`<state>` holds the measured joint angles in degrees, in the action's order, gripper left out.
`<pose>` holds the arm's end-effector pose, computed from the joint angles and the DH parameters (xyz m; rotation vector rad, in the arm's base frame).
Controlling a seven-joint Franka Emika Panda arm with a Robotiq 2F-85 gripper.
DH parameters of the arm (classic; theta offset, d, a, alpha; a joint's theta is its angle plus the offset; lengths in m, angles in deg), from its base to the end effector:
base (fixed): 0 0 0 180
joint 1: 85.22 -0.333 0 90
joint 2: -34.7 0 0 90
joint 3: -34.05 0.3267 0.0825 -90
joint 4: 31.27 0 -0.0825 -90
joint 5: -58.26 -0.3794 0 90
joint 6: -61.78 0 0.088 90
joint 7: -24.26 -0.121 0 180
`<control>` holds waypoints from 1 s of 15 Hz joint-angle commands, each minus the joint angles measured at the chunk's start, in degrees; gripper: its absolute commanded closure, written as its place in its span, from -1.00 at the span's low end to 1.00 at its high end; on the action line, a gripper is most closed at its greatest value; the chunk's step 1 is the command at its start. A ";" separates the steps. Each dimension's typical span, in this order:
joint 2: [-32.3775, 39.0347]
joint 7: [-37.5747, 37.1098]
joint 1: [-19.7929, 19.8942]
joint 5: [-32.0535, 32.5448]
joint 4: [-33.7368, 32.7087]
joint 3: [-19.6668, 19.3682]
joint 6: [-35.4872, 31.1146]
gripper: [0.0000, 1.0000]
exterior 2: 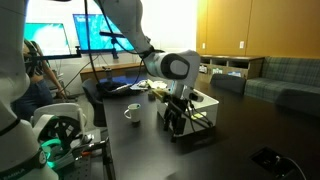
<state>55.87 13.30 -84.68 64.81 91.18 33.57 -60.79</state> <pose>0.5251 -0.0157 0.2070 2.9691 -0.1927 -0.5391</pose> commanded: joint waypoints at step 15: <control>0.97 5.84 7.79 -27.96 16.94 -1.01 -19.19 -1.00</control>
<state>56.43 17.68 -77.62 40.95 106.01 32.38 -74.81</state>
